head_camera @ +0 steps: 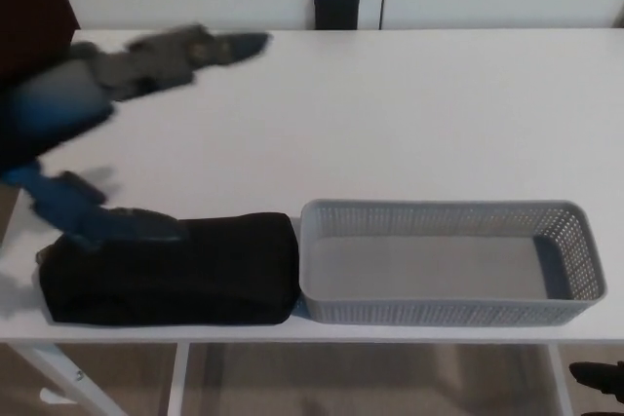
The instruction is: The robot walk towards a table in front and pick up a black pencil case on the left hand side and put the pencil case into a small container on the right hand side
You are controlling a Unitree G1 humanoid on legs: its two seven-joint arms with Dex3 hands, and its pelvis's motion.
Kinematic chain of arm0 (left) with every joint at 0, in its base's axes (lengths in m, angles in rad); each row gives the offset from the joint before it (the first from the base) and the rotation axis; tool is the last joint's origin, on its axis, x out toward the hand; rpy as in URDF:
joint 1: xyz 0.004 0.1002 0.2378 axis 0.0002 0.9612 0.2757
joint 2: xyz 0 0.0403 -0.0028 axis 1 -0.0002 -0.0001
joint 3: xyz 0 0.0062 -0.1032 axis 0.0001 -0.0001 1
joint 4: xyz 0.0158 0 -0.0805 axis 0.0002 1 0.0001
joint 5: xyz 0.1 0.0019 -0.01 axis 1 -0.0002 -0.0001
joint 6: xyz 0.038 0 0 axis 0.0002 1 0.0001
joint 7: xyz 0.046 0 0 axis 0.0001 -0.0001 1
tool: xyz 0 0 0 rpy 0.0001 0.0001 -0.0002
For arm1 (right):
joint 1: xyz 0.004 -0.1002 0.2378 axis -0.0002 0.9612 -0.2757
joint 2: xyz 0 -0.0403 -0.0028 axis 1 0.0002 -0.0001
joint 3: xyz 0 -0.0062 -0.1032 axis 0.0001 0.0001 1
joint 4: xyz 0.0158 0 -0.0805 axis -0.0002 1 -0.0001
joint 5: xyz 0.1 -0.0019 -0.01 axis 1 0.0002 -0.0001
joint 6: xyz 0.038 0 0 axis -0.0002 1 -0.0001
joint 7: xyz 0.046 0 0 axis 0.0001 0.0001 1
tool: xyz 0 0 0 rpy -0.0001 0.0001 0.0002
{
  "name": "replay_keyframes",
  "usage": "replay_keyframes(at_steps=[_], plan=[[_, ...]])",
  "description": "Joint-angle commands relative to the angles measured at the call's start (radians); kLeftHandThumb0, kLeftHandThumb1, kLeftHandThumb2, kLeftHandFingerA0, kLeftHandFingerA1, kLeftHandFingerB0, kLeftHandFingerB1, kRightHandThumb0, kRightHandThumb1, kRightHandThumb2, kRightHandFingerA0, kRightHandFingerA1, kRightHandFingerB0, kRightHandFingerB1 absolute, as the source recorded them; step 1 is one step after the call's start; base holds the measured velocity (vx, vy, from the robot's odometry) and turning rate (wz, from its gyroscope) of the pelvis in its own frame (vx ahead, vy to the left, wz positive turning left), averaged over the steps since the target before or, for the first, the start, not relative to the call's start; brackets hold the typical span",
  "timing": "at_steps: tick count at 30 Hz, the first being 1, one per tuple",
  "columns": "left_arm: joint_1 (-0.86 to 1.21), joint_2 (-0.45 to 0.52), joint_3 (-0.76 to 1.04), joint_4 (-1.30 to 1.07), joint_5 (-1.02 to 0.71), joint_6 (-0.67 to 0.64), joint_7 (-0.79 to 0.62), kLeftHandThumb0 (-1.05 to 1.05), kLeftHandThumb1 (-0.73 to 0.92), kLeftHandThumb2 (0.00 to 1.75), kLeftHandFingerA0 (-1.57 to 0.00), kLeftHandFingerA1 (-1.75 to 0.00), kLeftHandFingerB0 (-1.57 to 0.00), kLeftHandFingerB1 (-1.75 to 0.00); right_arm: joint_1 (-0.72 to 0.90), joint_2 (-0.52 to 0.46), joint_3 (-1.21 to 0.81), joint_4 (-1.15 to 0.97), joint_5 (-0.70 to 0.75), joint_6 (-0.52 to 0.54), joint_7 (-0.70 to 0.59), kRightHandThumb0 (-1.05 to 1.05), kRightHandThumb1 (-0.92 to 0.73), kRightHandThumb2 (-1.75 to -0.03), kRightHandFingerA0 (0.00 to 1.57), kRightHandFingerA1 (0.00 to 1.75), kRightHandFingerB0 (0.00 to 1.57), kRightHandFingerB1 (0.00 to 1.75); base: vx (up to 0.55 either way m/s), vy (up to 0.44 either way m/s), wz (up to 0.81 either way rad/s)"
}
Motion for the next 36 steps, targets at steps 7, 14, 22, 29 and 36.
replay_keyframes(at_steps=[7,14,22,29,36], plan=[[-0.238,-0.013,-0.582,0.224,0.667,0.301,-0.149,-0.3,0.34,0.65,0.0,0.0,0.0,-0.04,-0.011,-0.057,0.011,-0.003,-0.025,0.041,0.03,-0.27,-0.42,-0.6,0.52,0.48,0.47,0.45,0.0,0.0,0.0],[-0.255,-0.028,-0.669,0.239,0.723,0.368,-0.149,-0.37,0.35,0.66,0.0,0.0,0.0,-0.04,-0.002,-0.054,0.01,-0.011,-0.015,0.051,0.037,-0.27,-0.41,-0.6,0.52,0.48,0.47,0.46,0.0,0.0,0.0],[-0.276,-0.053,-0.735,0.282,0.758,0.456,-0.139,-0.51,0.32,0.65,0.0,0.0,0.0,-0.02,0.004,-0.052,0.014,-0.013,-0.014,0.061,0.037,-0.27,-0.42,-0.6,0.51,0.48,0.45,0.44,0.0,0.0,0.0],[-0.297,-0.057,-0.739,0.296,0.793,0.519,-0.122,-0.61,0.35,0.66,0.0,0.0,0.0,0.0,0.001,-0.06,0.012,-0.011,-0.003,0.051,0.052,-0.3,-0.41,-0.61,0.5,0.49,0.44,0.46,0.0,0.0,0.0],[-0.282,-0.048,-0.724,0.239,0.85,0.545,-0.112,-0.67,0.36,0.69,0.0,0.0,0.0,0.0,0.009,-0.061,0.019,-0.007,-0.013,0.041,0.04,-0.29,-0.41,-0.61,0.52,0.49,0.46,0.46,0.0,0.0,0.0]])
